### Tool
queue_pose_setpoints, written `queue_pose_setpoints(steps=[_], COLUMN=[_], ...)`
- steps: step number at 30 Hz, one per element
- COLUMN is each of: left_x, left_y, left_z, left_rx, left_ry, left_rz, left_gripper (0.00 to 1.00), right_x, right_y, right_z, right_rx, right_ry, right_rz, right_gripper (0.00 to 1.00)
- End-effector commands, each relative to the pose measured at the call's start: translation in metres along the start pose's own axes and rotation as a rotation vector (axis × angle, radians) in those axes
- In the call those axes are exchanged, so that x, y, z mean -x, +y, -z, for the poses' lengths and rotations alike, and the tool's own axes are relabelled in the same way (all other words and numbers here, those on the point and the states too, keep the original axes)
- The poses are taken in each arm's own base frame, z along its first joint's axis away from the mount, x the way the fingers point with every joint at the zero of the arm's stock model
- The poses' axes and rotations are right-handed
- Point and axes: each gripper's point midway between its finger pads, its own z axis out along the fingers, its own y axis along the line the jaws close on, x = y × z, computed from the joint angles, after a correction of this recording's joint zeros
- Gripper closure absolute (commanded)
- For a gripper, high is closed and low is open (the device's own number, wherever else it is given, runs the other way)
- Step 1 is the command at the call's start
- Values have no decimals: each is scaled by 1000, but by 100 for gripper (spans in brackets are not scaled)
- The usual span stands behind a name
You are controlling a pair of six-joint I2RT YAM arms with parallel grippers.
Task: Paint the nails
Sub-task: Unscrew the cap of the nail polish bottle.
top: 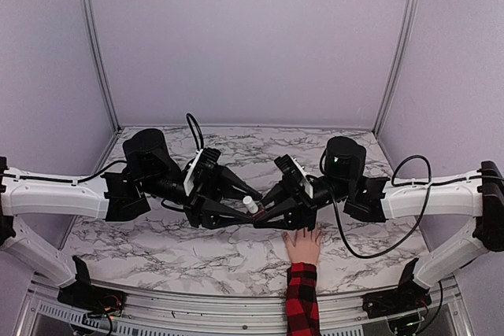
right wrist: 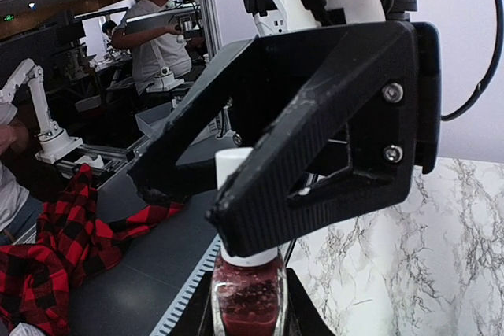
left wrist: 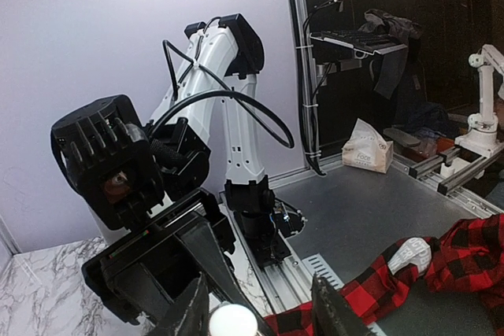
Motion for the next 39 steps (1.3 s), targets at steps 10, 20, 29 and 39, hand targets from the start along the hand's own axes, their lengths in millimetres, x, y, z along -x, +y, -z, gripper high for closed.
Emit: queue_pose_setpoints(steps=[10, 20, 29, 39], left_x=[8, 8, 4, -8], left_y=[3, 26, 73, 140], left_z=[-8, -2, 12, 44], left_rx=[-1, 155, 445, 853], left_ry=[-14, -6, 0, -37], left_rz=[-18, 11, 68, 232], left_gripper=[82, 98, 100, 100], right_x=[25, 33, 38, 29], right_y=[3, -29, -86, -129], right_z=[0, 11, 45, 83], right_rx=[11, -235, -651, -976], right_ry=[-43, -56, -84, -96], right_rz=[57, 94, 77, 59], right_gripper=[100, 100, 100, 100])
